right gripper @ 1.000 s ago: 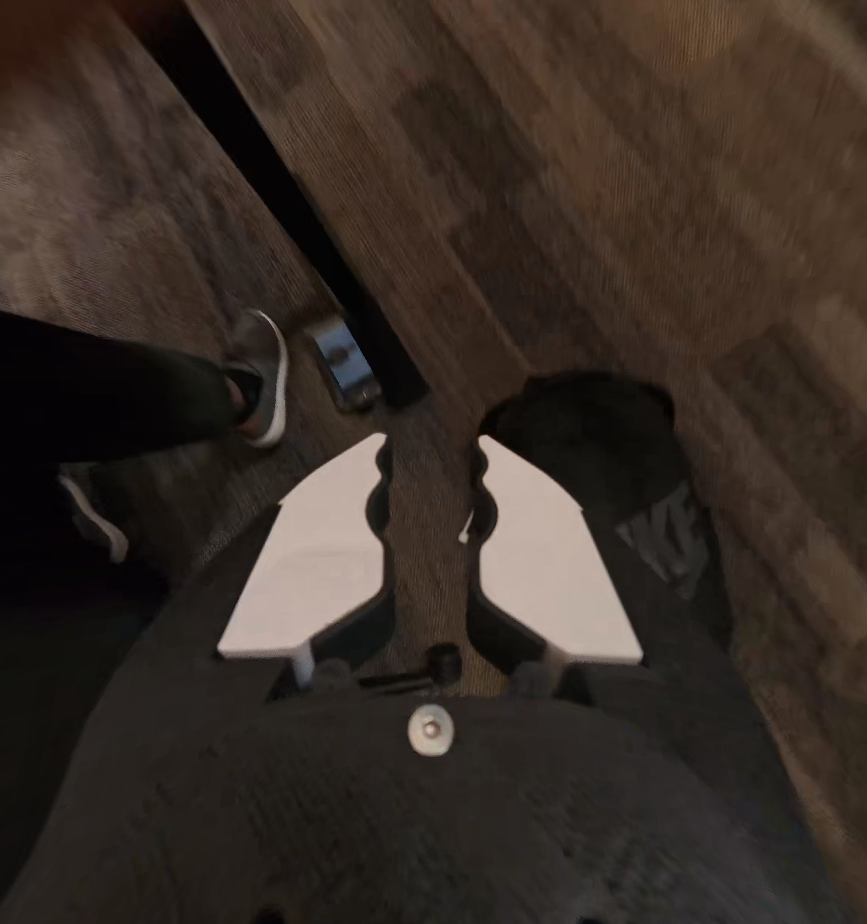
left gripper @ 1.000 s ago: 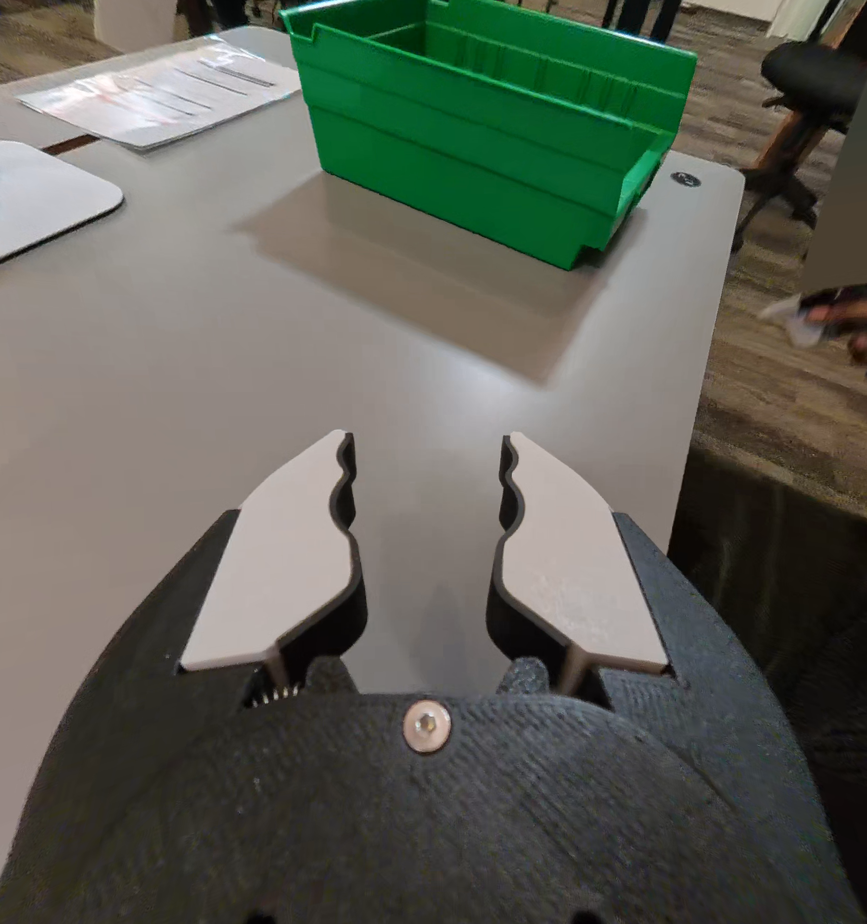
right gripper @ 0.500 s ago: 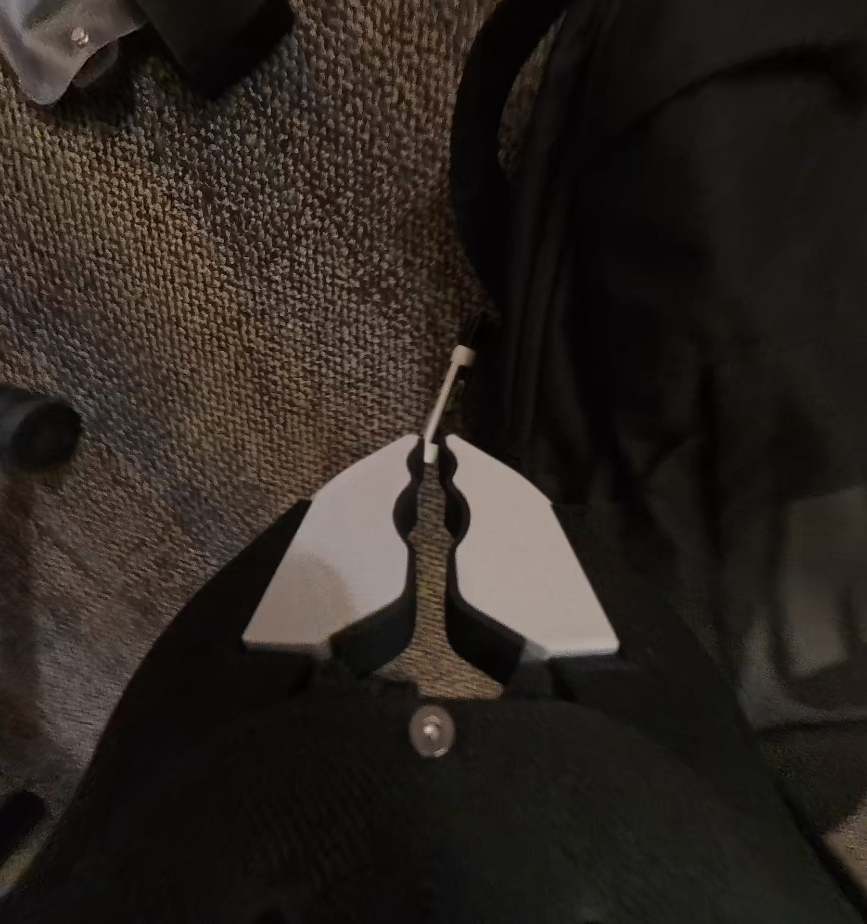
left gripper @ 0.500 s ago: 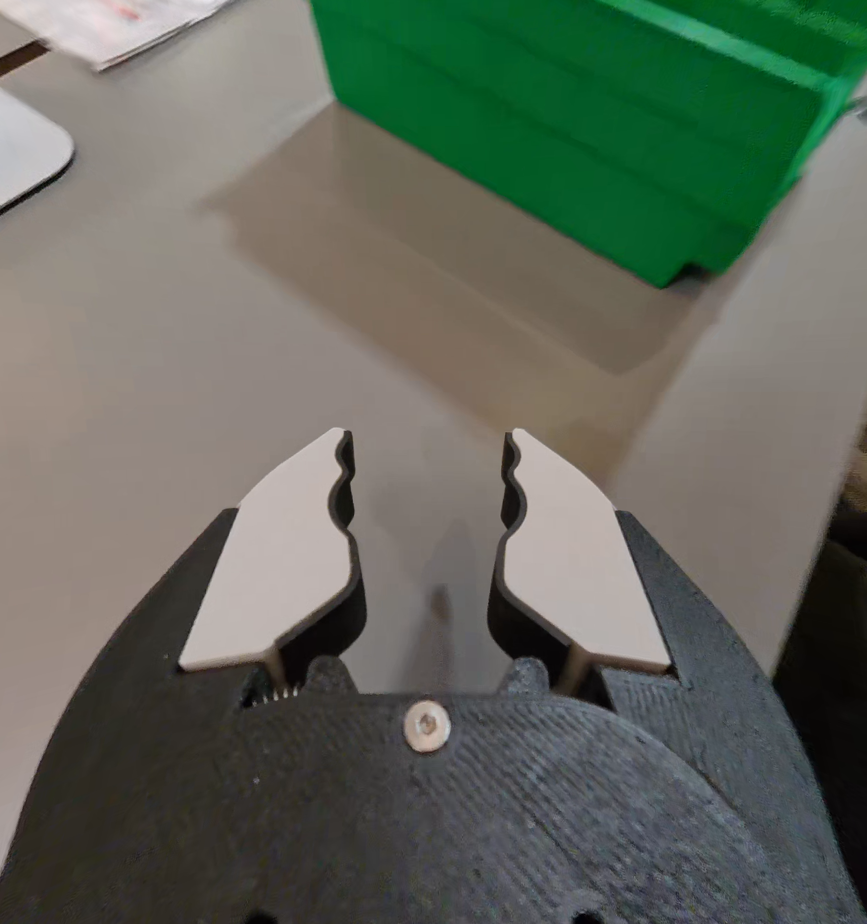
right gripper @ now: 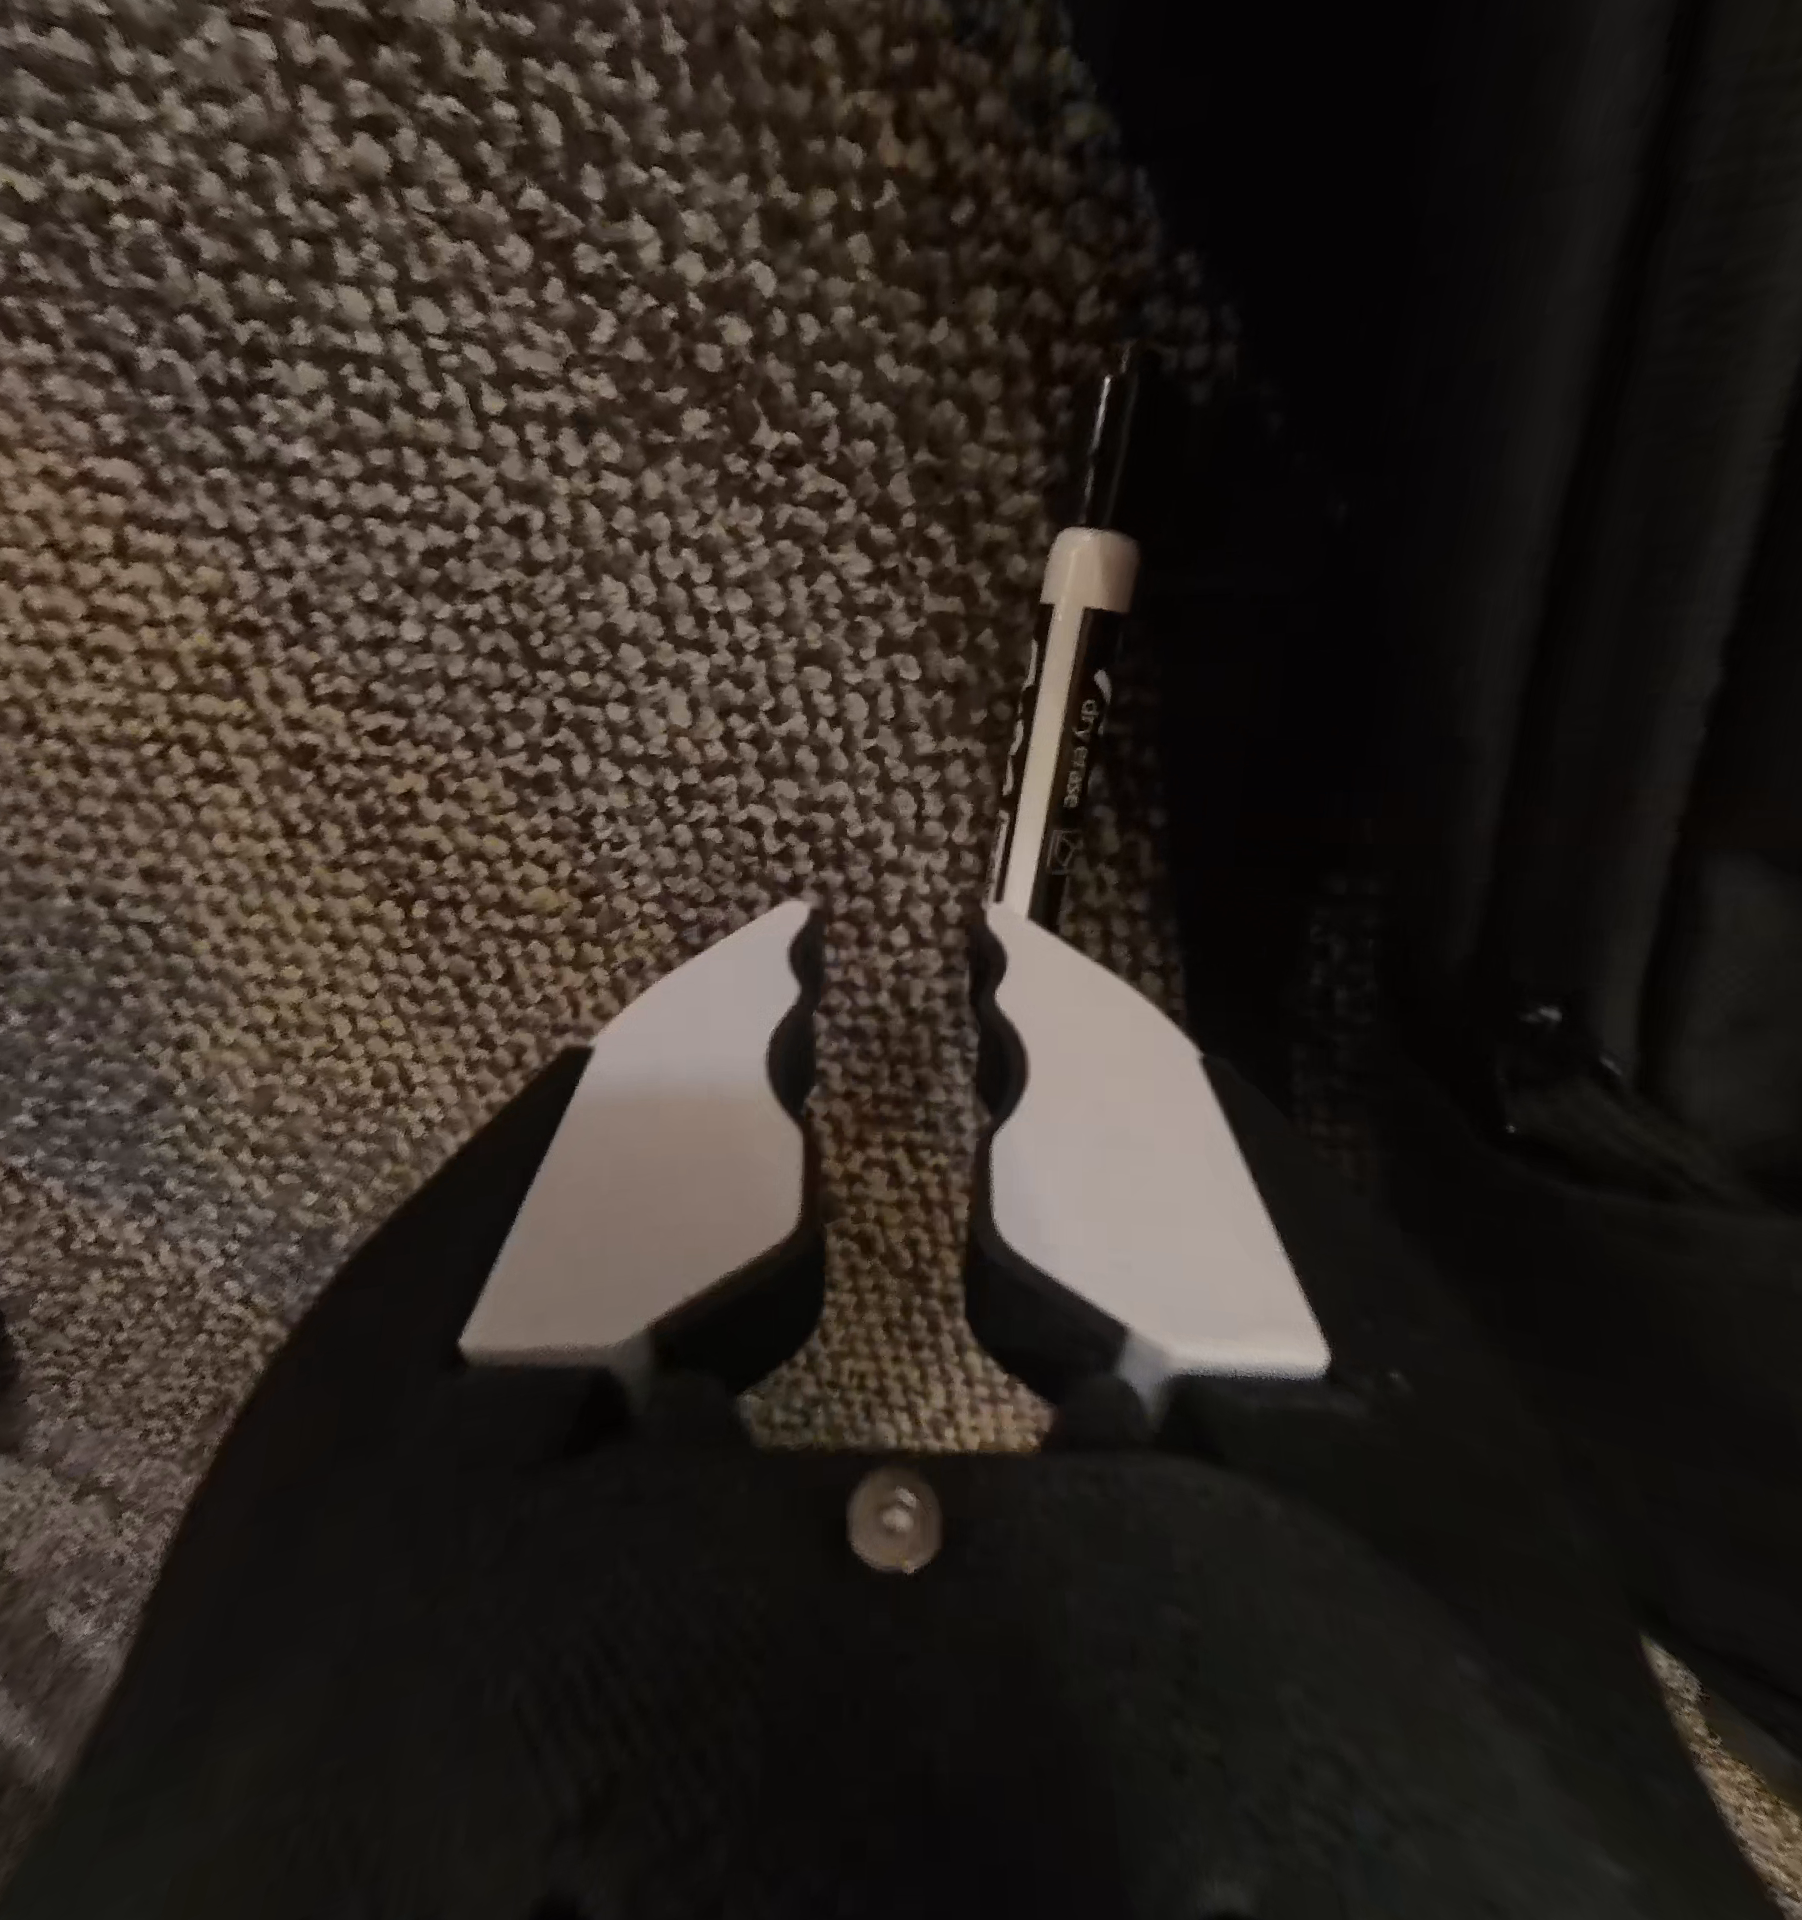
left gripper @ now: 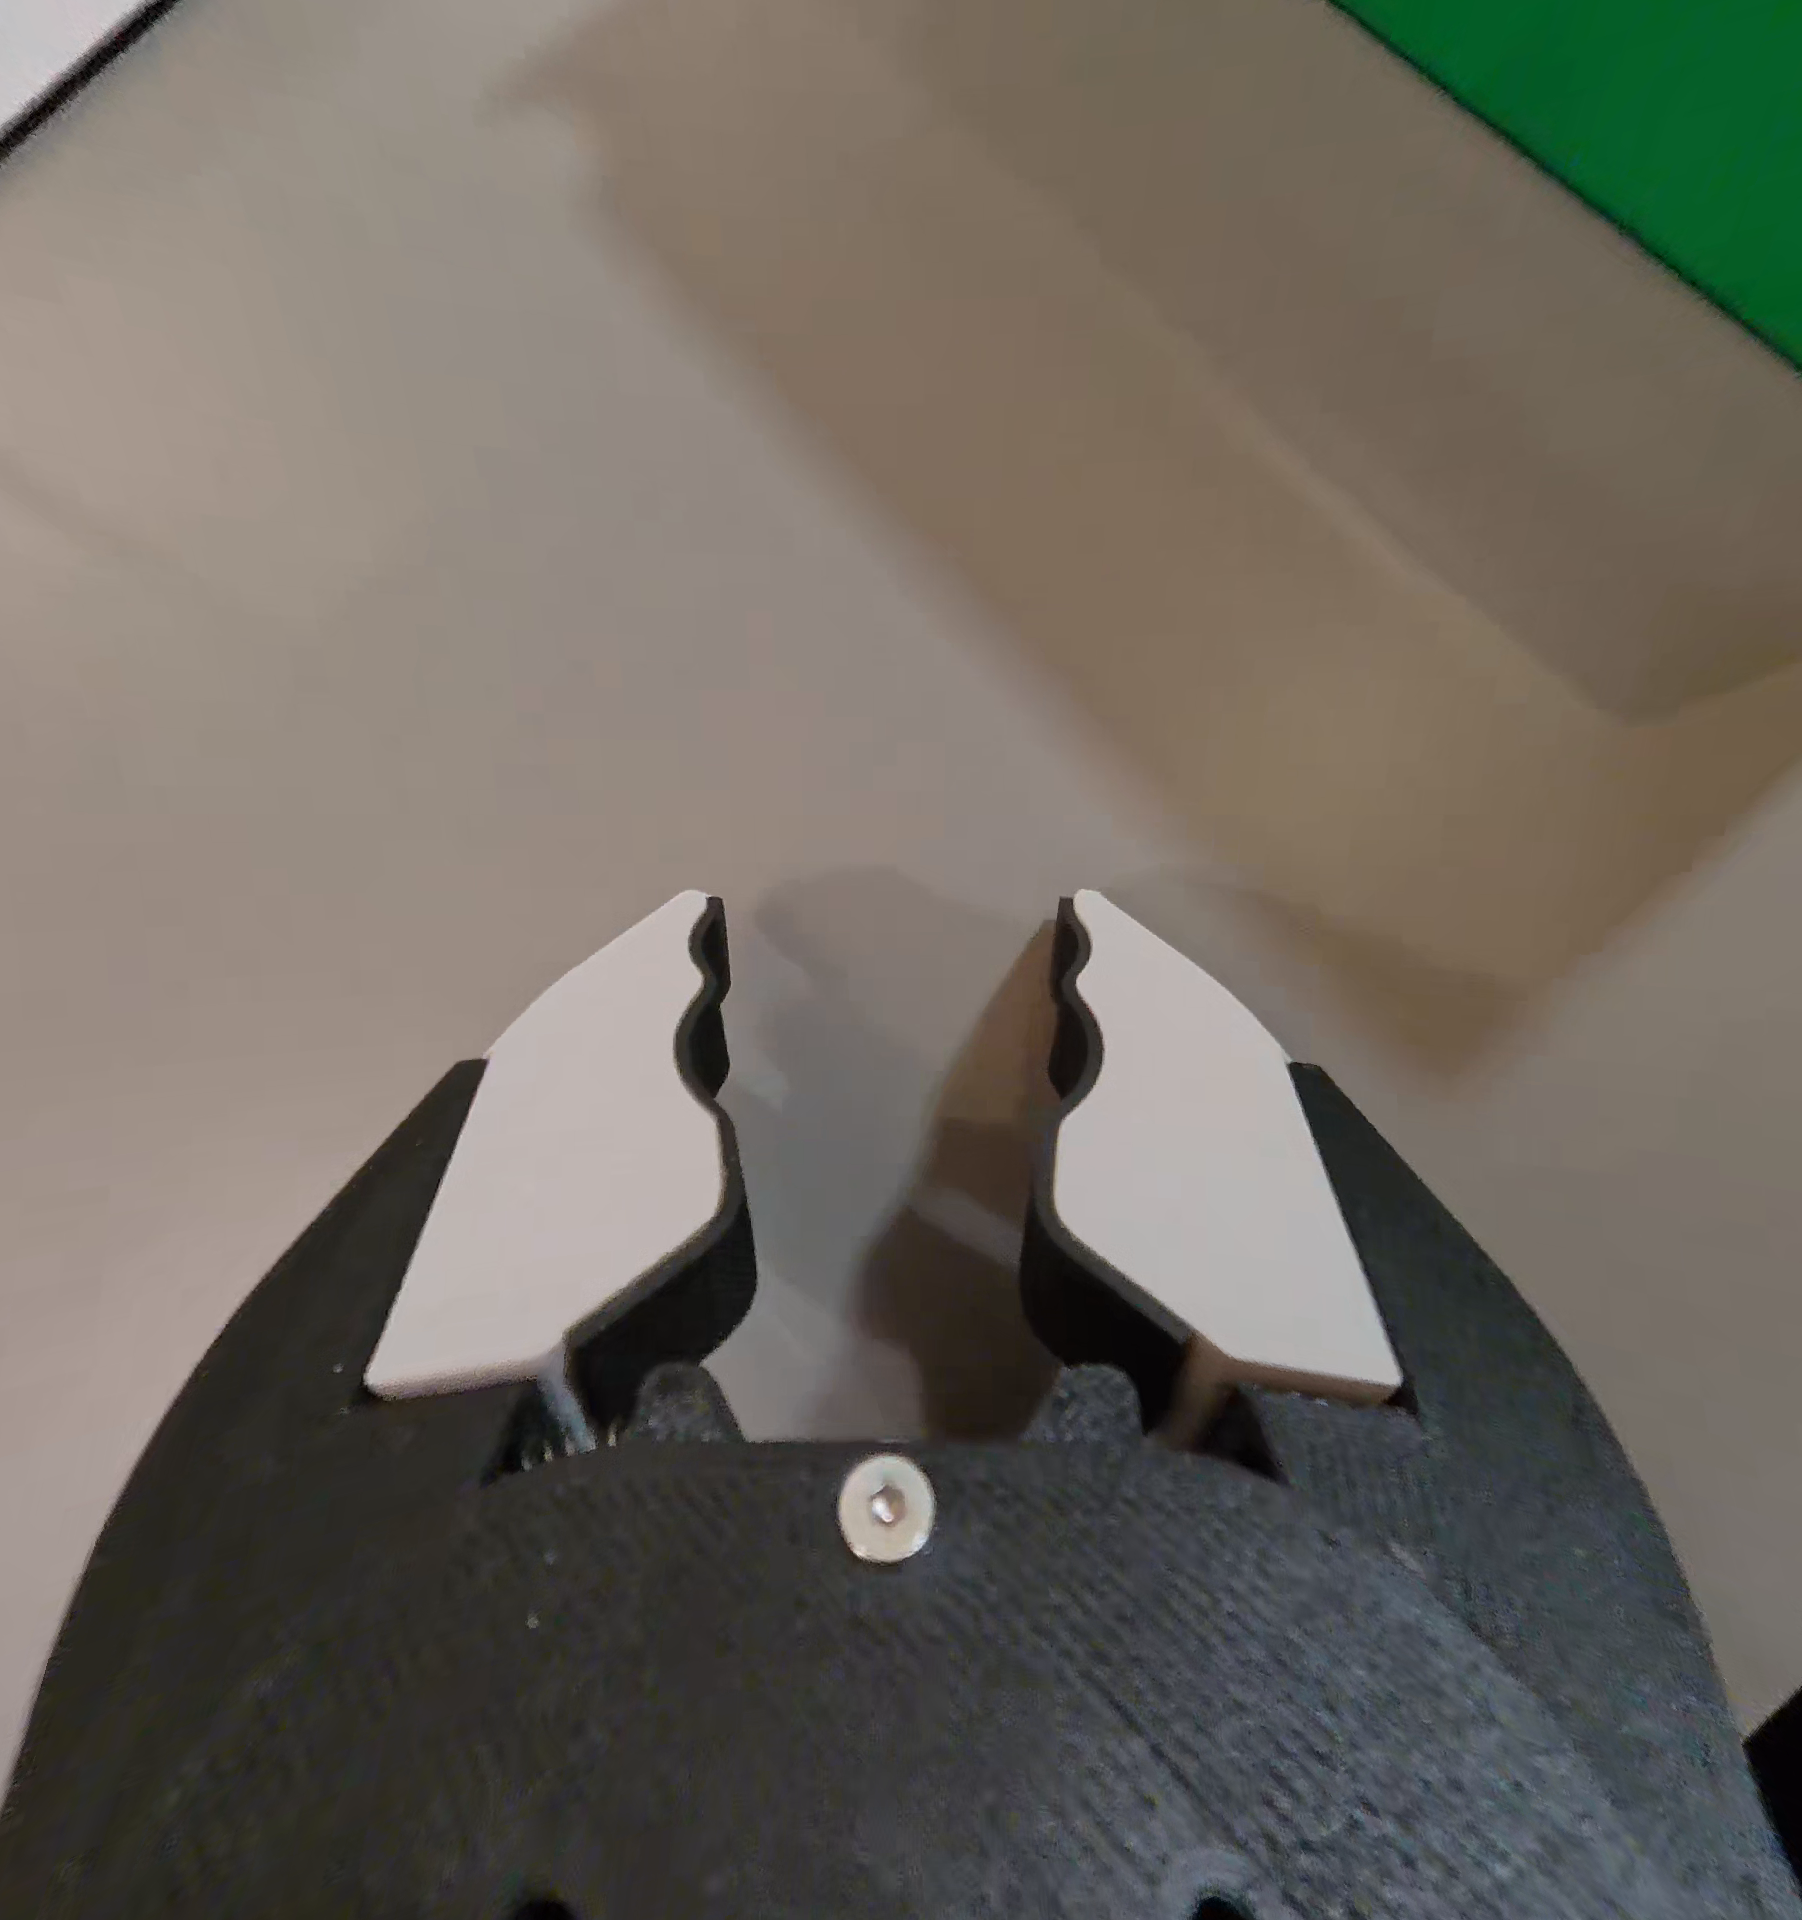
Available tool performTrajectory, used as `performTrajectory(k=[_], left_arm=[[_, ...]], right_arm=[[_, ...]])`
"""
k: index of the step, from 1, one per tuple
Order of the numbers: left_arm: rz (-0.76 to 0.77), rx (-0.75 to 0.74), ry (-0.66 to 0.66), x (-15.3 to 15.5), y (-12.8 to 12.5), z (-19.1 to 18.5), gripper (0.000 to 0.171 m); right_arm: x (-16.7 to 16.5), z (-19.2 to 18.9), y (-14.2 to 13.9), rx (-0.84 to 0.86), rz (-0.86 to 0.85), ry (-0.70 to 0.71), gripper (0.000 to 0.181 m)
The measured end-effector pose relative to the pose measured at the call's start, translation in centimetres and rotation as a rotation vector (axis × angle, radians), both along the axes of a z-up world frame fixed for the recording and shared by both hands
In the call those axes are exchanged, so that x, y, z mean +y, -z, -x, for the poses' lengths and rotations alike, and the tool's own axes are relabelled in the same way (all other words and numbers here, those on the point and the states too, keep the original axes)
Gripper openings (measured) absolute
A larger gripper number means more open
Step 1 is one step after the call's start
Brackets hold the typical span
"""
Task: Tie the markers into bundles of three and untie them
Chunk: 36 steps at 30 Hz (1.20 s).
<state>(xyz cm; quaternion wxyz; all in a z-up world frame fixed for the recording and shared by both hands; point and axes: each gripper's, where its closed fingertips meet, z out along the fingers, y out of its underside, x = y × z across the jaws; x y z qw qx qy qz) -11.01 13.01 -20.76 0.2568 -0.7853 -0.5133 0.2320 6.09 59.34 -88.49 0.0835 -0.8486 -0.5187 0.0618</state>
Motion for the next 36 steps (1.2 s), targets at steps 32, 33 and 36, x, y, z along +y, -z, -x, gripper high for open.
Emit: performTrajectory(k=[32,33,36], left_arm=[[-0.061,0.033,0.076,2.3,-0.7,1.2,0.061],[-0.046,0.042,0.077,2.0,-1.1,1.0,0.061],[0.063,0.068,0.04,-0.2,-2.2,0.3,0.06]], right_arm=[[0.5,2.3,-2.0,0.001,-0.059,-0.068,0.019],[0.3,2.7,-2.8,0.011,-0.061,-0.077,0.019],[-0.4,3.7,-5.9,0.019,-0.069,-0.119,0.019]])
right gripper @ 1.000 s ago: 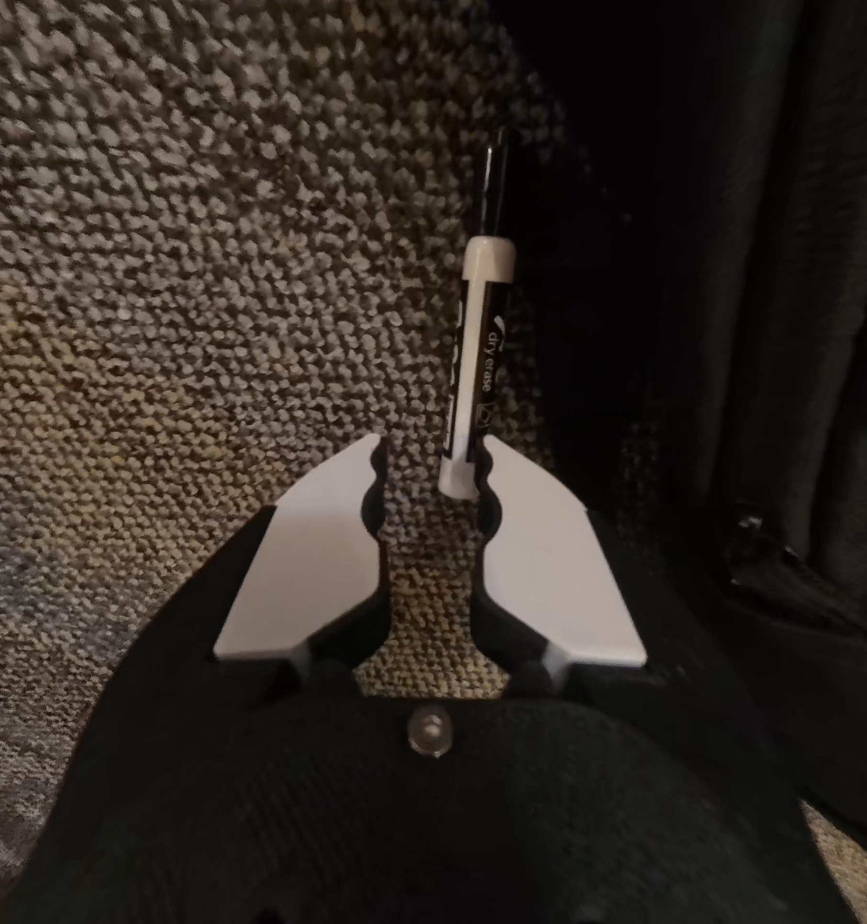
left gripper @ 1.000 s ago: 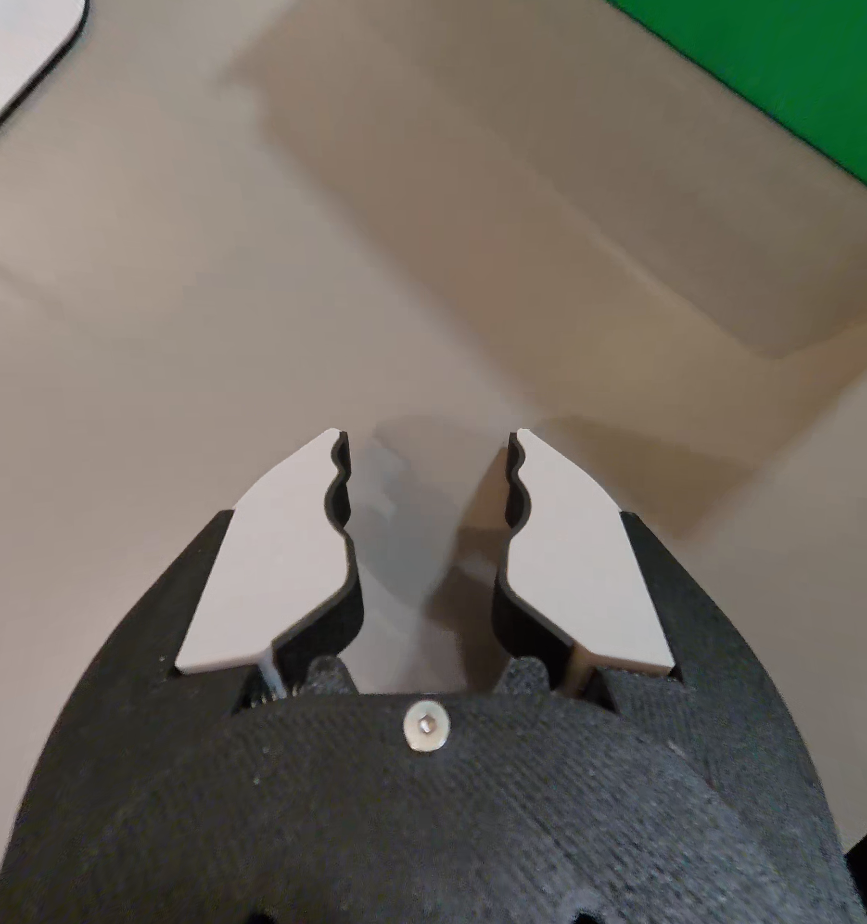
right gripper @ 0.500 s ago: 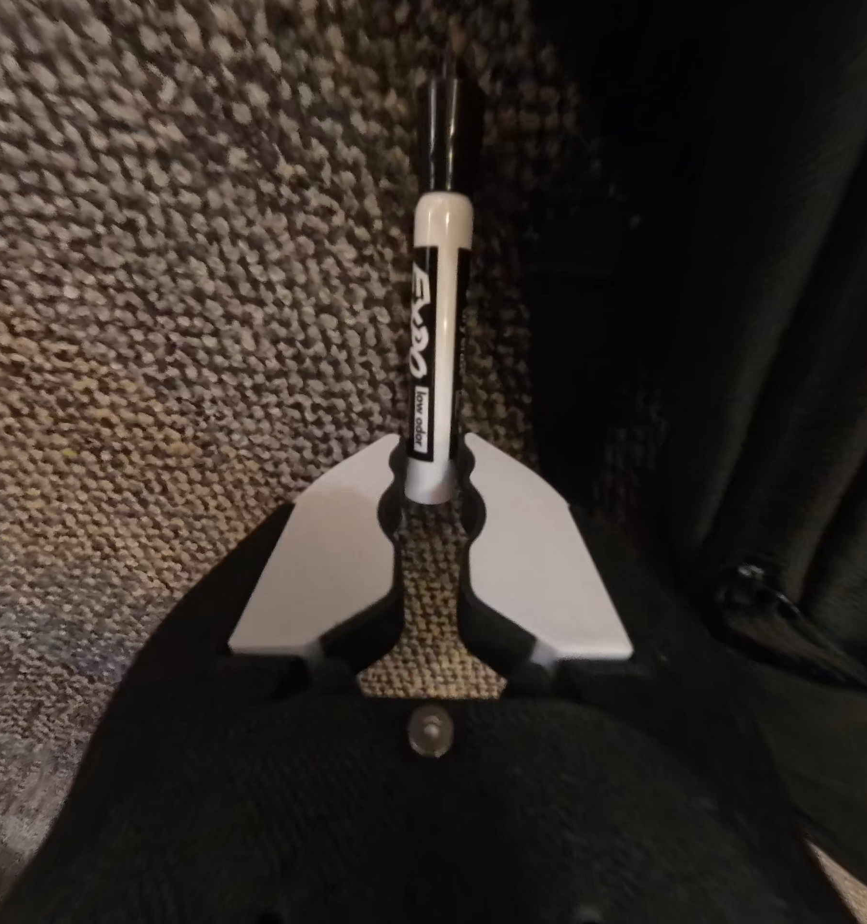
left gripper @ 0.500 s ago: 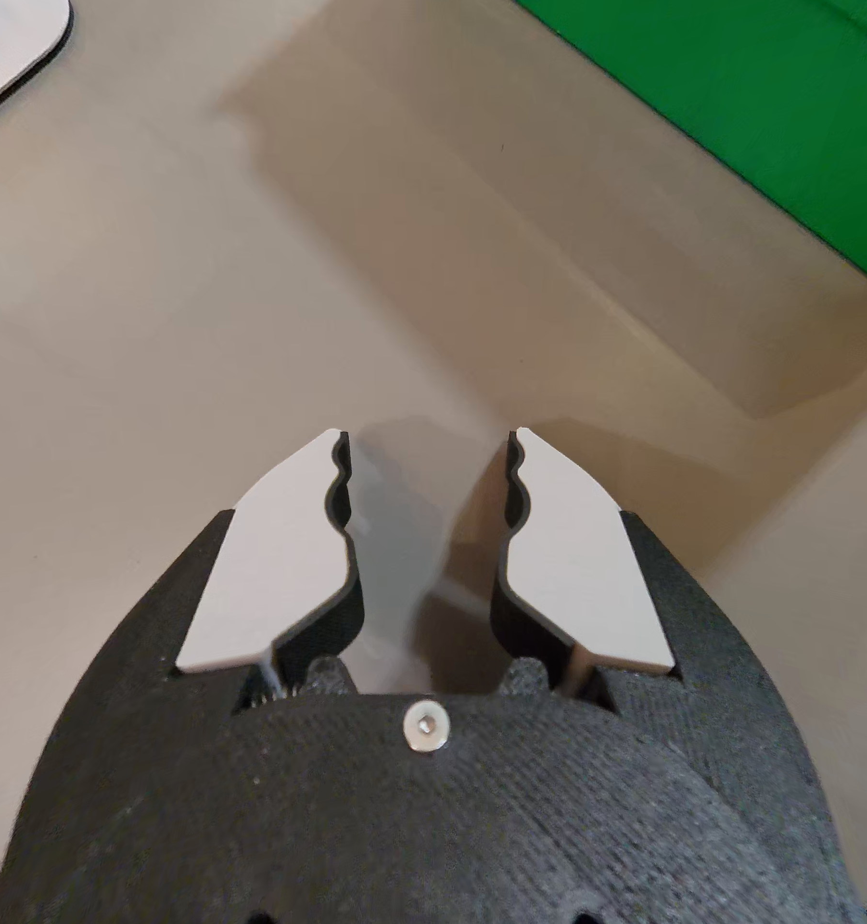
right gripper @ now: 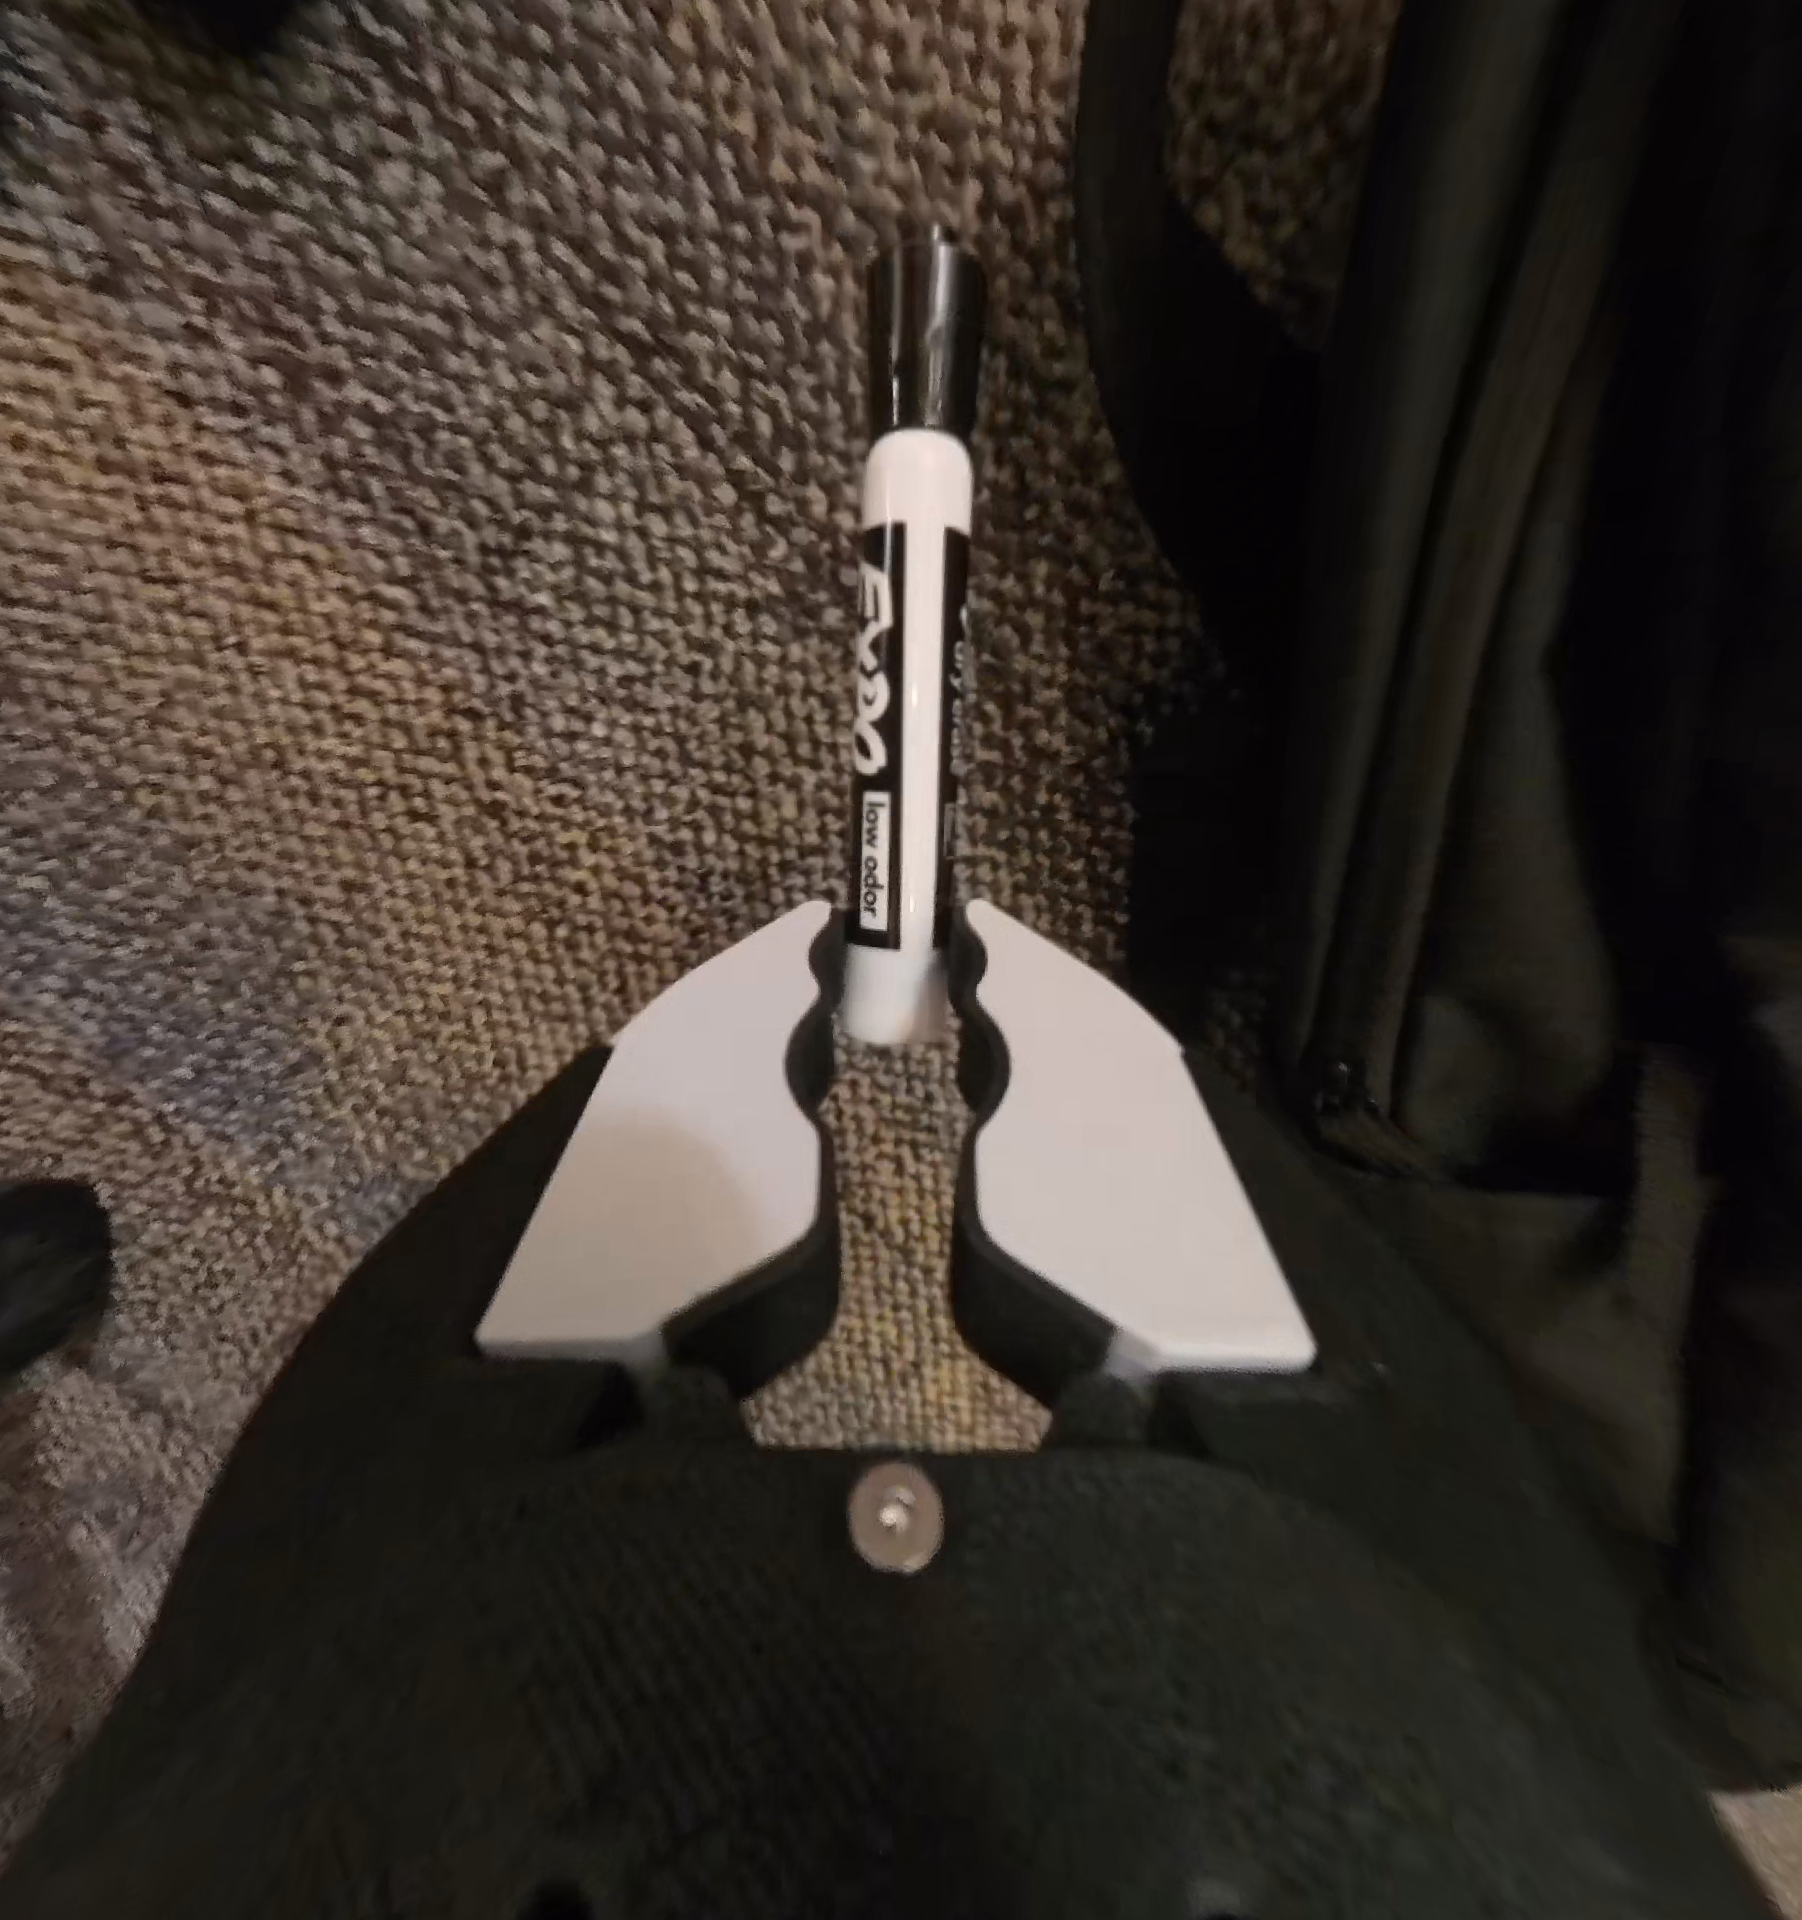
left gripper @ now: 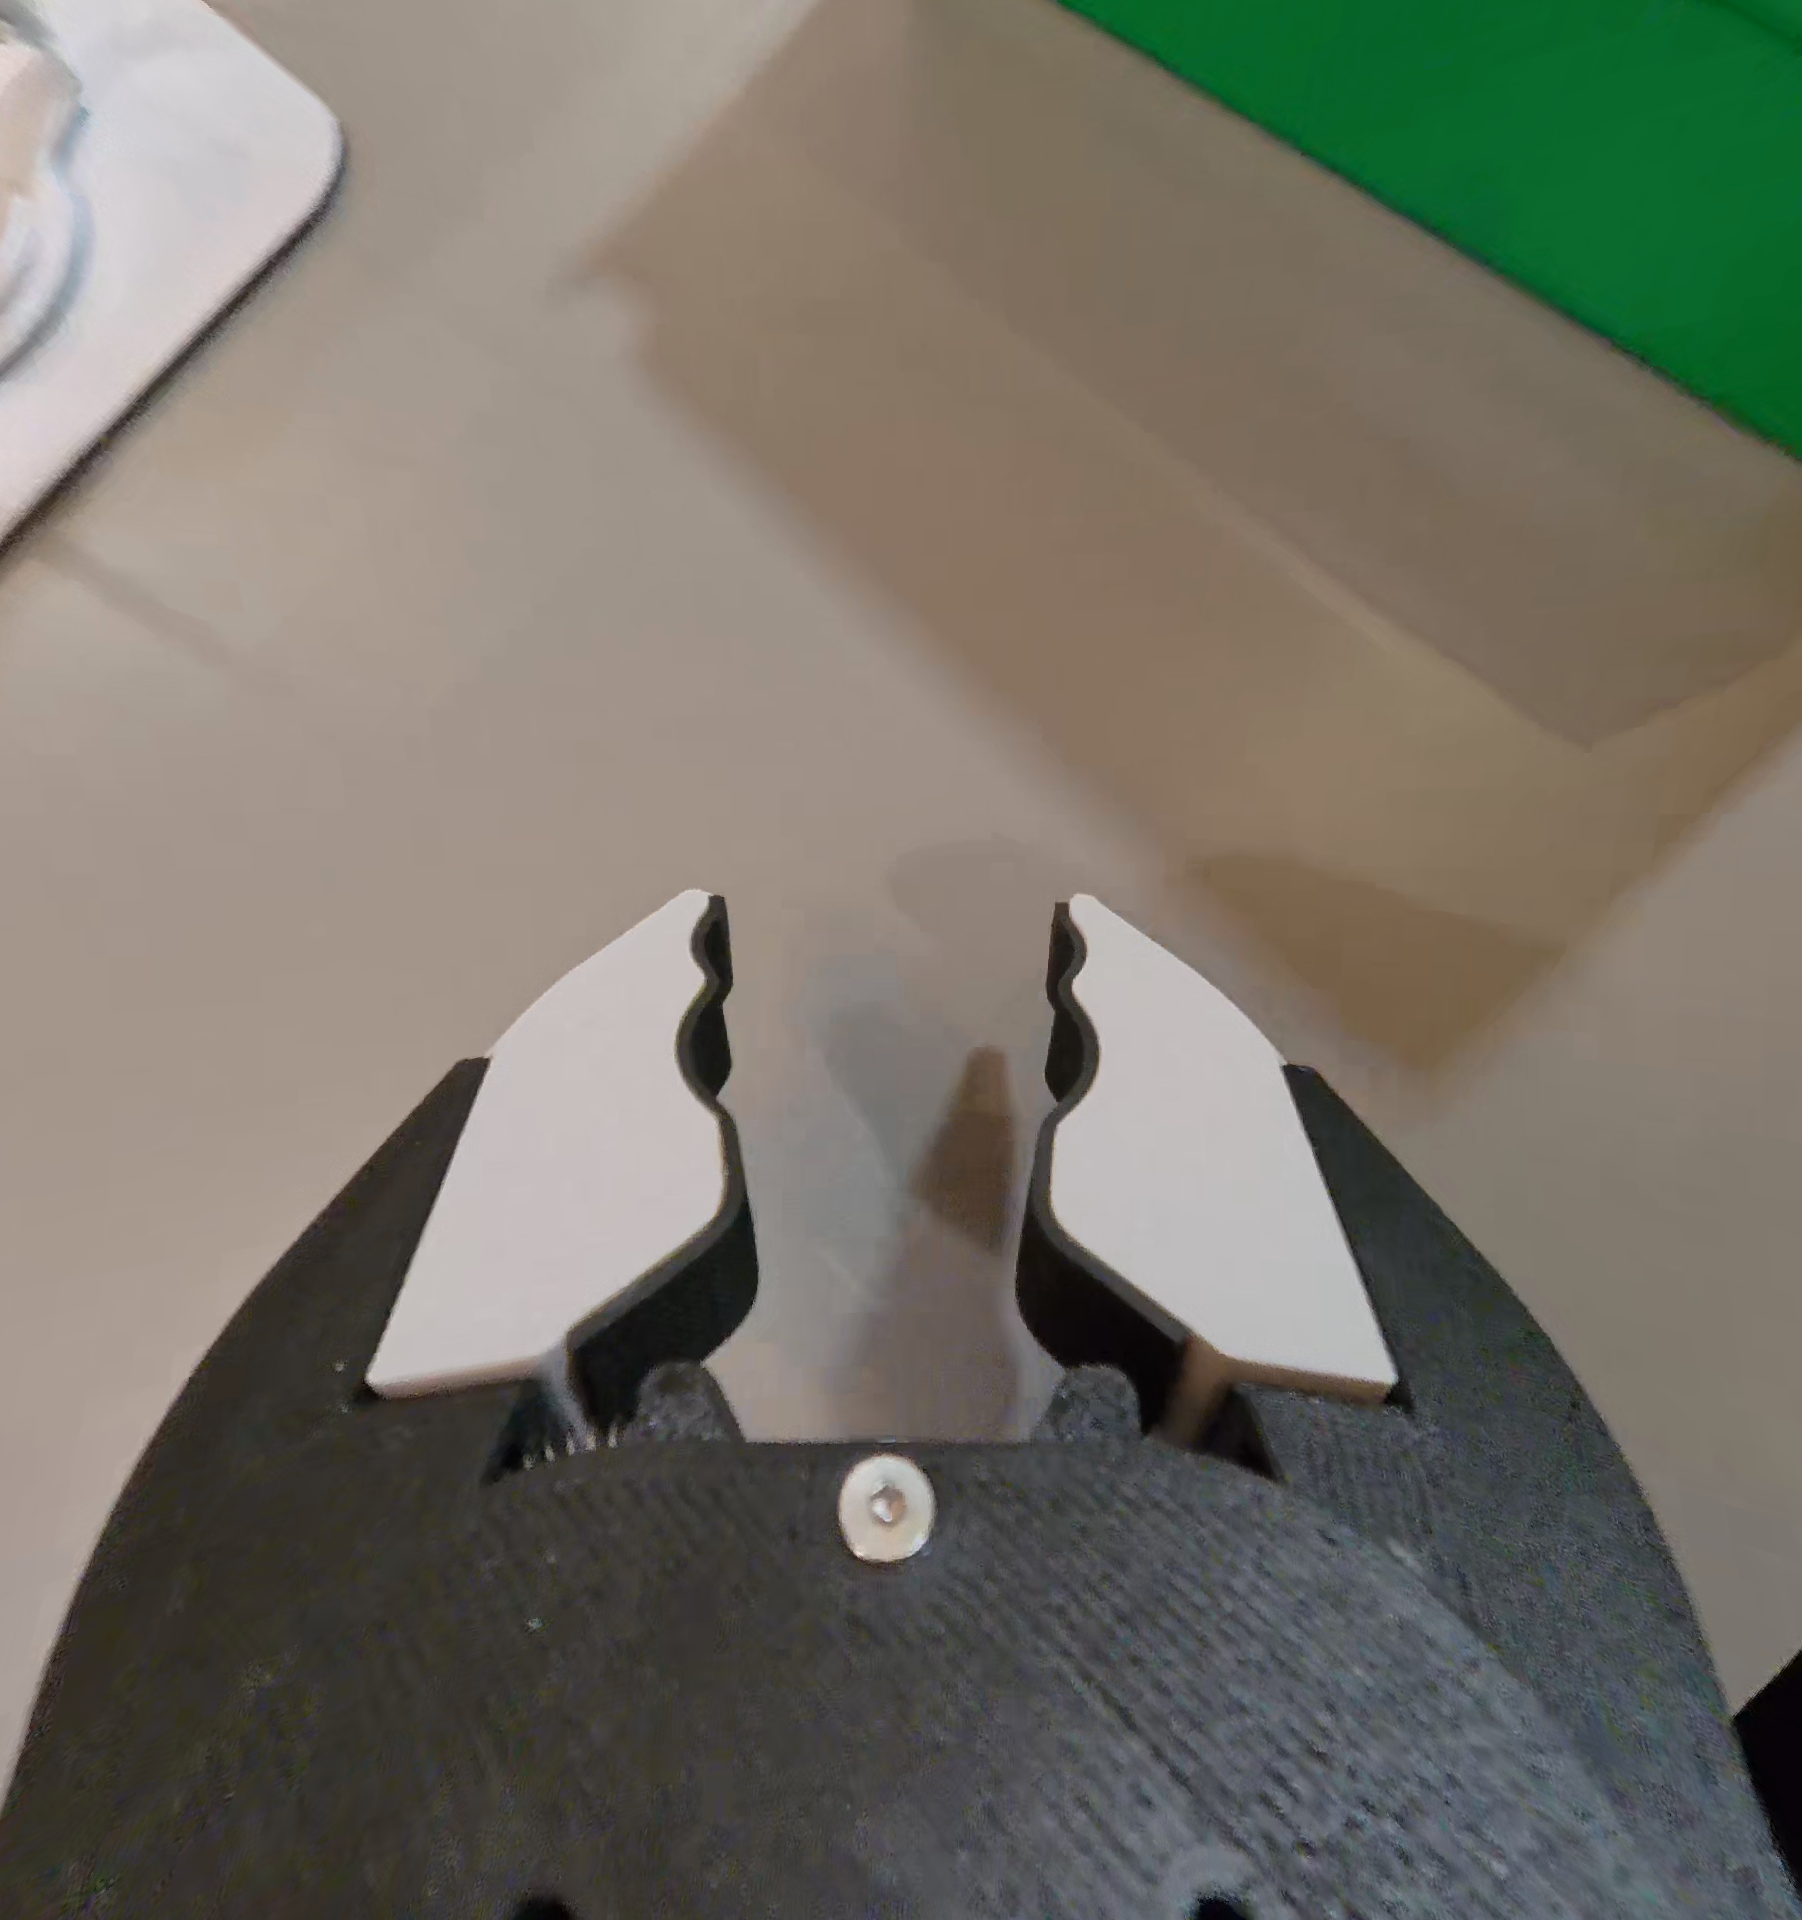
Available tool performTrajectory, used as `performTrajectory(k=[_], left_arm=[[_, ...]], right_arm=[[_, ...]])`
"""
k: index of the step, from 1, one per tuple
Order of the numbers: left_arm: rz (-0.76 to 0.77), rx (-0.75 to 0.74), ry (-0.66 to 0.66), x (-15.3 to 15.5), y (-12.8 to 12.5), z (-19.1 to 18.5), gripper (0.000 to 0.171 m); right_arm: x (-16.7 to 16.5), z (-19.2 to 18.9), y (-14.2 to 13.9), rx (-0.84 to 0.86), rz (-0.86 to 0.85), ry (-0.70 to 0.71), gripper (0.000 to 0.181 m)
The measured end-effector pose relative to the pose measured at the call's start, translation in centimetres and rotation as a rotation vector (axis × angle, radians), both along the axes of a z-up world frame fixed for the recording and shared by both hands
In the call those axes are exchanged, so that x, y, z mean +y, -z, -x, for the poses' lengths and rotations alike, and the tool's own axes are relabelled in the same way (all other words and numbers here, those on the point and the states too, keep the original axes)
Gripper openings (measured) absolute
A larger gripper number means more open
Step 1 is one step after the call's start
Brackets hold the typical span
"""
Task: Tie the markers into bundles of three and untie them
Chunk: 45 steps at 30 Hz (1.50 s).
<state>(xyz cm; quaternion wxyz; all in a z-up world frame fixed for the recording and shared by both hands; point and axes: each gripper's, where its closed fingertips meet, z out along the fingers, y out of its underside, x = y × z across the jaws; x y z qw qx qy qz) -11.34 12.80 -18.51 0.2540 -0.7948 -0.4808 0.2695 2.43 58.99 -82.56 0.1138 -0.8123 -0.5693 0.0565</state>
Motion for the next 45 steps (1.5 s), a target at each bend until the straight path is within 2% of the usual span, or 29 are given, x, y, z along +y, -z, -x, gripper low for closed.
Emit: performTrajectory(k=[6,9,12,15,18,20,24,27,30,33,36,40,45], left_arm=[[0.012,0.14,0.007,-2.9,-3.9,-3.7,0.06],[-0.028,0.196,-0.006,-4.9,-5.1,-6.6,0.06],[-0.116,0.192,-0.005,-6.4,-5.0,-9.6,0.06],[-0.28,0.125,0.056,-5.9,-3.8,-12.9,0.06],[-0.485,0.153,0.24,-3.7,-4.9,-16.6,0.047],[-0.502,0.174,0.323,-3.4,-5.2,-18.6,0.048],[-0.477,0.156,0.389,-4.0,-4.5,-21.4,0.052],[-0.538,0.137,0.414,-4.1,-5.4,-23.1,0.054],[-0.624,0.104,0.392,-4.9,-5.9,-24.3,0.055],[-0.693,0.068,0.339,-5.9,-6.0,-25.2,0.056],[-0.69,0.082,0.273,-7.3,-5.8,-26.0,0.056],[-0.64,0.11,0.182,-9.4,-5.1,-27.0,0.057],[-0.595,0.133,0.079,-11.6,-4.3,-28.2,0.058]], right_arm=[[-0.7,1.9,-8.7,0.062,0.002,-0.141,0.019],[-1.0,1.7,-14.4,0.059,-0.038,-0.253,0.019],[-1.8,0.4,-21.0,0.07,-0.023,-0.306,0.019],[-1.5,-0.9,-28.7,0.127,-0.073,-0.367,0.019],[-0.1,-1.4,-37.8,0.261,-0.188,-0.368,0.02],[0.8,-1.6,-44.3,0.357,-0.252,-0.338,0.019],[1.2,-1.4,-56.6,0.52,-0.339,-0.285,0.019],[-0.5,0.8,-64.8,0.6,-0.432,-0.355,0.019],[-4.4,4.5,-71.1,0.644,-0.492,-0.486,0.019],[-9.3,8.7,-74.4,0.662,-0.492,-0.621,0.02],[-13.9,12.5,-75.7,0.68,-0.455,-0.729,0.019],[-18.0,16.2,-75.7,0.689,-0.449,-0.822,0.019],[-20.2,19.3,-73.7,0.653,-0.406,-0.866,0.019]])
